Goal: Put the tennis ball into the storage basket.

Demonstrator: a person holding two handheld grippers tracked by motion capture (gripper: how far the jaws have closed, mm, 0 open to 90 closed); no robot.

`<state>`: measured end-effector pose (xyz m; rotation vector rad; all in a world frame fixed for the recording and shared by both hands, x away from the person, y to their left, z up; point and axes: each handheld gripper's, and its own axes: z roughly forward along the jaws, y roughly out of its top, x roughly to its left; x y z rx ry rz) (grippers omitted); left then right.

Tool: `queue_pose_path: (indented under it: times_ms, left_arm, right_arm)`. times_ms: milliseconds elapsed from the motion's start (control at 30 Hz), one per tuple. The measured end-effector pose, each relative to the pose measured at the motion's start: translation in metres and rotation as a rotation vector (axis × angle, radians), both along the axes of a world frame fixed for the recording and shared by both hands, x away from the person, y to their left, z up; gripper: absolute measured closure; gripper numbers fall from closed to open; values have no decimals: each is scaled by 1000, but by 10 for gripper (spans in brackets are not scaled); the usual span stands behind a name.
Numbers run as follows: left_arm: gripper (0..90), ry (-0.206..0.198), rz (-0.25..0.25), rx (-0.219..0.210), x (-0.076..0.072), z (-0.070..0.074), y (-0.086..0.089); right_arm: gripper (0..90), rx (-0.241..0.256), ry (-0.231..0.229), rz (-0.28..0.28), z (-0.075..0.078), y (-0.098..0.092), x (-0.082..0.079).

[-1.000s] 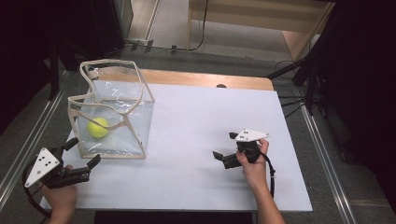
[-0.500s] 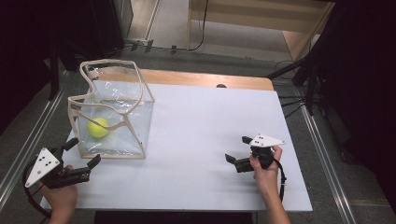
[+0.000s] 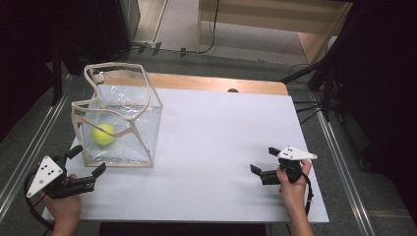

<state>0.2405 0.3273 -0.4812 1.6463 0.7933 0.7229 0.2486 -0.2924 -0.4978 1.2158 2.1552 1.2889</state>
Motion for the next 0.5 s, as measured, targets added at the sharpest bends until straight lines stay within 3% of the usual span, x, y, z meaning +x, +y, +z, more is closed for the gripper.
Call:
queue_pose_path:
  times_ms: [500]
  left_arm:
    - [54,-2,0,-3,0,0,0]
  right_arm:
    - [0,22,-9,-97,-8,-38,-21]
